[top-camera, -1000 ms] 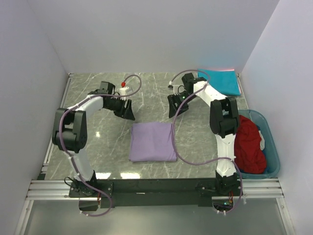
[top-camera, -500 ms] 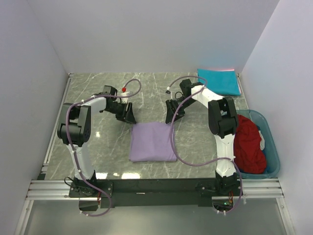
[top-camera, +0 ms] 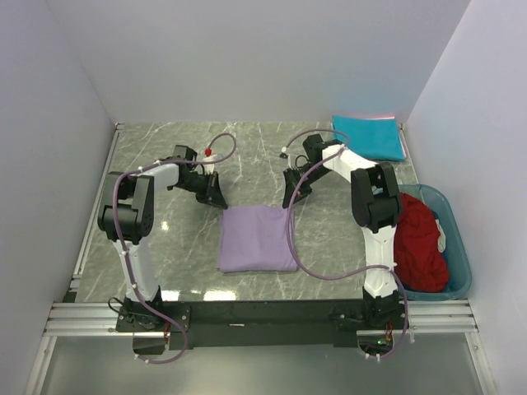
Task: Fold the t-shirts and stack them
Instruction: Fold the tshirt
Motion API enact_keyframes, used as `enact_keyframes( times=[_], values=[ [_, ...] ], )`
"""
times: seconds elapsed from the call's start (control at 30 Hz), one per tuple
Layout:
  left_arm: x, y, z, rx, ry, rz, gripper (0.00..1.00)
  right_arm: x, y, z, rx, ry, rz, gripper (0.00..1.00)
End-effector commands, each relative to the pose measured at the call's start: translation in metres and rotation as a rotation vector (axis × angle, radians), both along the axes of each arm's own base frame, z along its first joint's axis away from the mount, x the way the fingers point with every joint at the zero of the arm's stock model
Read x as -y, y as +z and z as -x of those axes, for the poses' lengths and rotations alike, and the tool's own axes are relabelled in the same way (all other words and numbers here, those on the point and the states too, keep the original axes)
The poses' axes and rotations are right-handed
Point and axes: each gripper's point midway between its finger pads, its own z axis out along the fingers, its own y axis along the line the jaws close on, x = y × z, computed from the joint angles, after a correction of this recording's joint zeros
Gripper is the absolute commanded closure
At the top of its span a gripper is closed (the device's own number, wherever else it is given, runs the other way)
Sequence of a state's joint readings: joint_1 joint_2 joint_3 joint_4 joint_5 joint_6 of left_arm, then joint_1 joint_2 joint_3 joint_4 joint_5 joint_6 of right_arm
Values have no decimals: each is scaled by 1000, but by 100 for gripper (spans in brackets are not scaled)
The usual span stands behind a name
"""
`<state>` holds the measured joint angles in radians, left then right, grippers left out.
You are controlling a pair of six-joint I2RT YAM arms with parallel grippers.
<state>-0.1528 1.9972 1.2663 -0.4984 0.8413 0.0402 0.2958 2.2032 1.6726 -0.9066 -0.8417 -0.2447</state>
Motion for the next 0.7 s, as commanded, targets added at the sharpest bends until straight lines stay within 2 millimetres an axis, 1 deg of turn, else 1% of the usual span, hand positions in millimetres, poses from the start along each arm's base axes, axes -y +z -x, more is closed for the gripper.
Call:
enact_keyframes(
  times=[0.0, 0.03, 0.1, 0.13, 0.17, 0.23, 0.27, 0.33, 0.37, 0.43, 0.47, 0.5, 0.6, 0.63, 0.67],
  values=[
    [-15, 39, -19, 131, 37, 18, 99, 9, 26, -9, 95, -41, 14, 100],
    [-19, 41, -21, 146, 47, 14, 99, 16, 27, -17, 116, -74, 25, 100],
    [-31, 43, -27, 169, 76, -10, 99, 24, 33, -23, 144, -111, 33, 100],
    [-34, 43, -30, 180, 82, -18, 99, 26, 35, -29, 160, -137, 34, 100],
    [-37, 41, -32, 182, 87, -25, 99, 33, 37, -35, 178, -163, 45, 100],
    [-42, 37, -38, 188, 107, -41, 99, 36, 37, -47, 209, -202, 56, 100],
    [-43, 31, -41, 178, 112, -44, 99, 39, 36, -53, 222, -219, 71, 100],
    [-42, 26, -46, 173, 121, -42, 99, 36, 28, -59, 216, -232, 73, 100],
    [-42, 20, -54, 171, 128, -43, 99, 35, 20, -64, 203, -239, 78, 100],
    [-43, 15, -63, 163, 144, -55, 99, 35, 12, -72, 195, -264, 88, 100],
    [-43, 13, -73, 177, 148, -58, 99, 35, 11, -78, 206, -273, 94, 100],
    [-44, 11, -77, 178, 152, -60, 99, 37, 3, -85, 214, -287, 114, 100],
    [-45, 5, -91, 184, 160, -74, 99, 38, 2, -100, 248, -314, 128, 100],
    [-47, 3, -94, 185, 166, -84, 98, 38, 5, -105, 257, -320, 135, 95],
    [-50, 5, -100, 197, 177, -94, 86, 37, 14, -115, 284, -323, 131, 88]
  ],
)
